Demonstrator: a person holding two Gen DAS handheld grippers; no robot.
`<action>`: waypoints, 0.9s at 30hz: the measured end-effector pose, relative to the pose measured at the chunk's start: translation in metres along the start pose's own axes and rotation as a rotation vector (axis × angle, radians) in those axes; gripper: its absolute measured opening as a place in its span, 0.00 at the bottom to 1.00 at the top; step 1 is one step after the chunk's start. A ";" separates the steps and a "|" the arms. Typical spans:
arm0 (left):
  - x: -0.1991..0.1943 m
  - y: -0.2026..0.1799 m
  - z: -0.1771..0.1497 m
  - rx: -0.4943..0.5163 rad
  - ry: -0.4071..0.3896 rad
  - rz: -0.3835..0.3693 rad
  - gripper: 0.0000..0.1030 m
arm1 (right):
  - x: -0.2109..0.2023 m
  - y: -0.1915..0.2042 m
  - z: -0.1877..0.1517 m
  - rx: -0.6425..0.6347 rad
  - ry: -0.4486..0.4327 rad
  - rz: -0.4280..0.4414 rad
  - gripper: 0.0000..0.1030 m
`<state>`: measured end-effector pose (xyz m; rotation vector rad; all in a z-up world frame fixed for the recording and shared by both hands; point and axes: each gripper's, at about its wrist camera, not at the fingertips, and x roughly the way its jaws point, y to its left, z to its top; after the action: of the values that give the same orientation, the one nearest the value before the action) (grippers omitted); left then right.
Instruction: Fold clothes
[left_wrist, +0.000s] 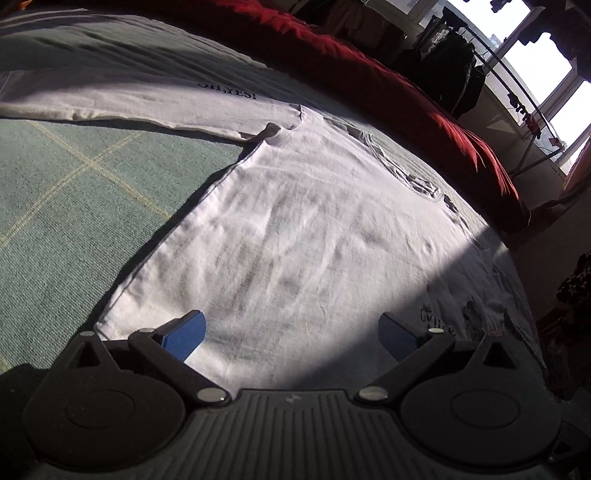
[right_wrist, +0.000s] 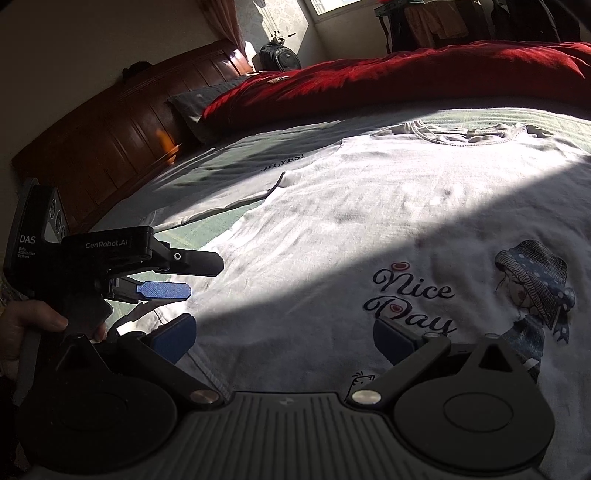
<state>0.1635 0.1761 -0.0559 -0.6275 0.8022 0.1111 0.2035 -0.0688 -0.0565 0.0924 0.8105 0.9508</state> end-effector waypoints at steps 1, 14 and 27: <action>-0.004 0.000 0.000 -0.008 -0.001 -0.002 0.96 | 0.001 0.001 0.000 -0.004 0.001 0.002 1.00; -0.035 0.017 -0.001 -0.041 -0.040 0.006 0.96 | 0.005 0.005 -0.001 -0.014 0.005 -0.005 1.00; -0.033 0.054 0.065 -0.156 -0.238 -0.005 0.90 | 0.020 0.005 0.007 -0.014 0.009 -0.018 1.00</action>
<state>0.1645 0.2612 -0.0242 -0.7479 0.5650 0.2405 0.2106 -0.0490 -0.0611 0.0683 0.8114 0.9401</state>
